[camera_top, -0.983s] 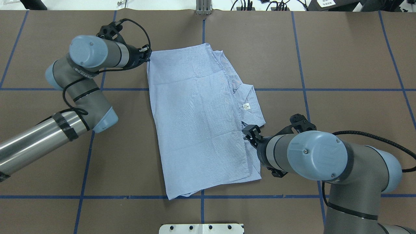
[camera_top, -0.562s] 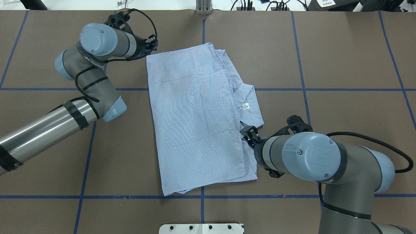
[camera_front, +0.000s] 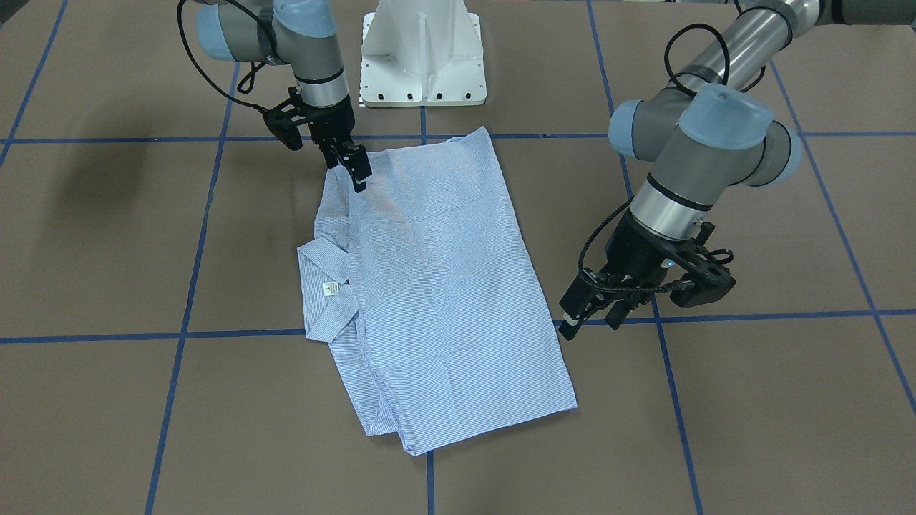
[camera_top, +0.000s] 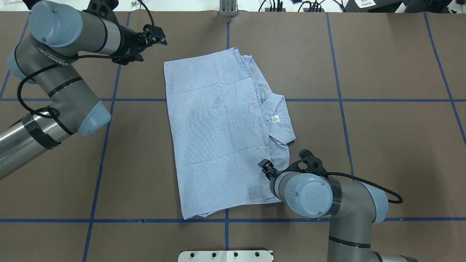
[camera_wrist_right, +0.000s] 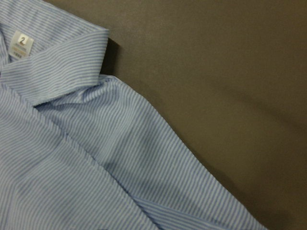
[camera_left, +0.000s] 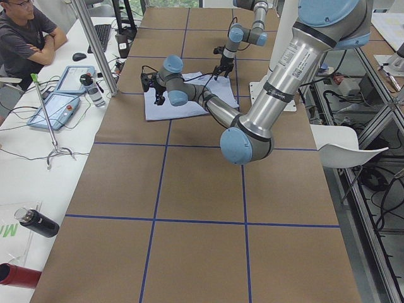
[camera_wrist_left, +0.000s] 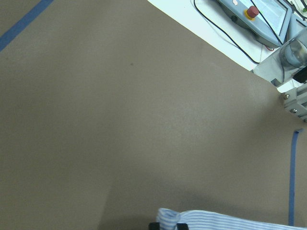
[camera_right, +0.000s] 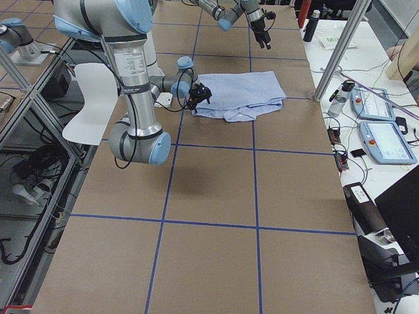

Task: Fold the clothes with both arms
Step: 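Raise the left gripper away while the right gripper moves to the near corner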

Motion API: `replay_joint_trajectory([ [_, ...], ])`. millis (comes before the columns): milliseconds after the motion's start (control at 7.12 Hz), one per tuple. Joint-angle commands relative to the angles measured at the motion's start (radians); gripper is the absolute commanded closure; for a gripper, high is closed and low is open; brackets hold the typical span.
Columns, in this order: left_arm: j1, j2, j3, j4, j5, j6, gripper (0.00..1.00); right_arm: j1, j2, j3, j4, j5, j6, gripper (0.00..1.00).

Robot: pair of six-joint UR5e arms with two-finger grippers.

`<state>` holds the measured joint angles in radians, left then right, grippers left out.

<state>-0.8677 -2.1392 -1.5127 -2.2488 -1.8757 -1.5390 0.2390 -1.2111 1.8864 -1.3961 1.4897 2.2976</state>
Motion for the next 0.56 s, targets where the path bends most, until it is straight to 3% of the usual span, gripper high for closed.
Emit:
replay_joint_trajectory([
  [0, -0.001, 0.005, -0.006, 0.006, 0.001, -0.001, 0.0, -0.004, 0.019, 0.005, 0.0, 0.01, 0.0, 0.19],
  [281, 0.0, 0.005, -0.004, 0.006, 0.001, 0.0, 0.0, -0.018, 0.006, 0.007, 0.0, 0.009, 0.0, 0.26],
  [421, 0.001, 0.005, -0.003, 0.006, 0.001, -0.001, 0.0, -0.018, 0.007, 0.01, 0.0, 0.01, 0.0, 0.43],
])
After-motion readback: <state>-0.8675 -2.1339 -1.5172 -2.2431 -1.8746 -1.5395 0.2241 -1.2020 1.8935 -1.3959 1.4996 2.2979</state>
